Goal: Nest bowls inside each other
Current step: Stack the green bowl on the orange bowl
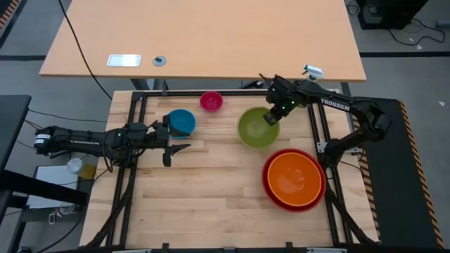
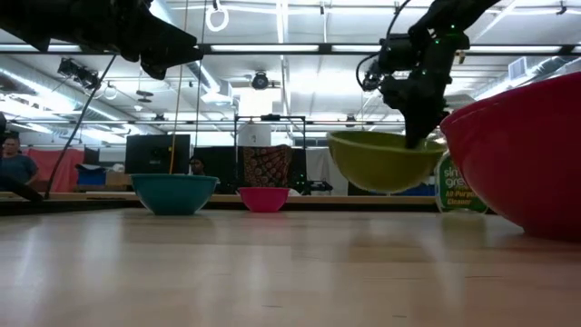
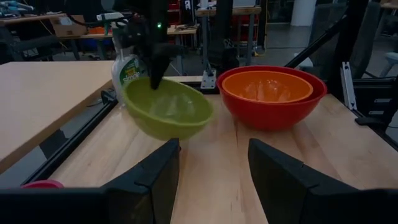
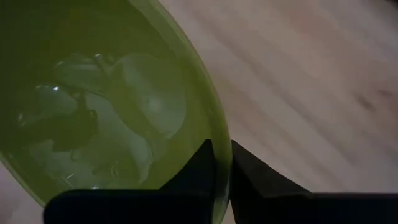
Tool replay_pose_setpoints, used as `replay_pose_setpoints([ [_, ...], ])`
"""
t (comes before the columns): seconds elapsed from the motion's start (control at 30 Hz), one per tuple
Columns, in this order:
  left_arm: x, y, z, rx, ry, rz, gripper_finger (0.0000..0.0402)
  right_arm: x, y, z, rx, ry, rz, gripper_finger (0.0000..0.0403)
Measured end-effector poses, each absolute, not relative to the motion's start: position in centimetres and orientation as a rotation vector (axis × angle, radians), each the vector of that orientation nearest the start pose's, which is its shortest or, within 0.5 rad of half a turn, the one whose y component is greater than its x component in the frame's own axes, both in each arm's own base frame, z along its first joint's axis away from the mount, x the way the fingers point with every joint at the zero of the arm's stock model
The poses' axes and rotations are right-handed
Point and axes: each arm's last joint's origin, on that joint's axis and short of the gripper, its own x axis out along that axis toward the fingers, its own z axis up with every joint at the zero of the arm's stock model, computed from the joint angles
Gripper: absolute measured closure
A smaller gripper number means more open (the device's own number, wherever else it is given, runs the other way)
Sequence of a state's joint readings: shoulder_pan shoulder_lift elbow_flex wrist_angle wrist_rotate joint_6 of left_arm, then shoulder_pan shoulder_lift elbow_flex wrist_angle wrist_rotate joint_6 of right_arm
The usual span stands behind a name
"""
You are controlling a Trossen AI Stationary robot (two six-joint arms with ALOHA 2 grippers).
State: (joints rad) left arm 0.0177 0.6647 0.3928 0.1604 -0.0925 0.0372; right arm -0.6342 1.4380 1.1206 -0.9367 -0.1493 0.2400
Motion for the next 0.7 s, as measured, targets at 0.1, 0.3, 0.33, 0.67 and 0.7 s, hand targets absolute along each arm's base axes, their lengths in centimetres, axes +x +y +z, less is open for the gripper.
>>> replay_pose_setpoints([
  [0.1, 16.0, 0.6, 24.8, 0.041, 0.114, 0.108, 0.0209, 22.6, -14.1, 25.5, 0.682, 1.130, -0.407, 0.0367],
  [0.3, 16.0, 0.6, 24.8, 0.041, 0.115, 0.108, 0.0209, 22.8, -10.0, 27.4, 0.660, 1.106, -0.100, 0.0367],
  [0.33, 16.0, 0.6, 24.8, 0.041, 0.115, 0.108, 0.0209, 22.7, -9.3, 27.9, 0.638, 1.092, -0.075, 0.0367],
  [0.67, 16.0, 0.6, 24.8, 0.028, 0.114, 0.109, 0.0209, 18.3, -3.7, 31.9, 0.602, 1.072, -0.054, 0.0367],
  [0.7, 16.0, 0.6, 24.8, 0.026, 0.113, 0.109, 0.0209, 17.6, -3.2, 32.0, 0.624, 1.112, -0.074, 0.0367],
])
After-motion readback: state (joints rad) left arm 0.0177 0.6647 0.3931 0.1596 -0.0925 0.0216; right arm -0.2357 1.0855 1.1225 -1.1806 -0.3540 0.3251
